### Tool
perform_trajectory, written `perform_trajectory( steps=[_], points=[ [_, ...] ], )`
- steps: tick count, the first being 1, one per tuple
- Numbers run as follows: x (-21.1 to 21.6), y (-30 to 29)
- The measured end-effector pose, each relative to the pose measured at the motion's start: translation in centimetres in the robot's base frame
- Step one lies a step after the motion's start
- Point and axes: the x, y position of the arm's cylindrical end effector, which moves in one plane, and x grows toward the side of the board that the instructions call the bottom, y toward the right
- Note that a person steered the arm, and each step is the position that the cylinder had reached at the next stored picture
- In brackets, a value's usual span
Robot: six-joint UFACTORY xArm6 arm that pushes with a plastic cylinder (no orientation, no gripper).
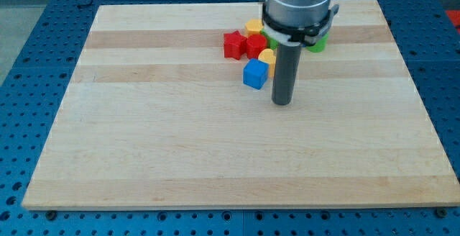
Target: Move your arm towards blue cube
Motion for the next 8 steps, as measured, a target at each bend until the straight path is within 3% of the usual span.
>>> perform_trajectory(
  steps=[4, 8],
  points=[
    [0.0, -10.6],
    [-2.4, -10.9]
  ],
)
